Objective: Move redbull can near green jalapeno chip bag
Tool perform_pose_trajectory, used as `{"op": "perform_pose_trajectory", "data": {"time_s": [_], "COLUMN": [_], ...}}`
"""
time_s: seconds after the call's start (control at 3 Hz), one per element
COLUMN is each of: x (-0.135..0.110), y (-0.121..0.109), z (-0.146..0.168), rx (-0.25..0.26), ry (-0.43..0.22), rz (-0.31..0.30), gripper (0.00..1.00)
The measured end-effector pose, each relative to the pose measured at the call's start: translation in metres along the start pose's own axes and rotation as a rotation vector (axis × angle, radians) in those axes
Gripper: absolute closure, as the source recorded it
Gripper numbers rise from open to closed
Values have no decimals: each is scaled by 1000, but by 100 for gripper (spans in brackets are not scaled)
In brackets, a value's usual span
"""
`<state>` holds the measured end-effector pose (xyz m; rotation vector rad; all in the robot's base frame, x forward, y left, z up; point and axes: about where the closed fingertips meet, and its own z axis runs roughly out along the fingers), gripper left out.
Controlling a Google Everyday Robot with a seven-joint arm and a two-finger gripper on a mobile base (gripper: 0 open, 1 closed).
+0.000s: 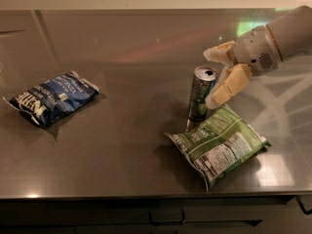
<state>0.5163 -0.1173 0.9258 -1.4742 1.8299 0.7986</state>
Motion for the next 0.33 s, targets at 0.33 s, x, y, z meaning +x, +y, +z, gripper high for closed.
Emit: {"op": "perform_pose_trajectory", "data": {"time_s": [0.33], "x": [0], "y": [0], "z": [0], "rx": [0], "ry": [0], "rz": [0], "gripper": [0]}}
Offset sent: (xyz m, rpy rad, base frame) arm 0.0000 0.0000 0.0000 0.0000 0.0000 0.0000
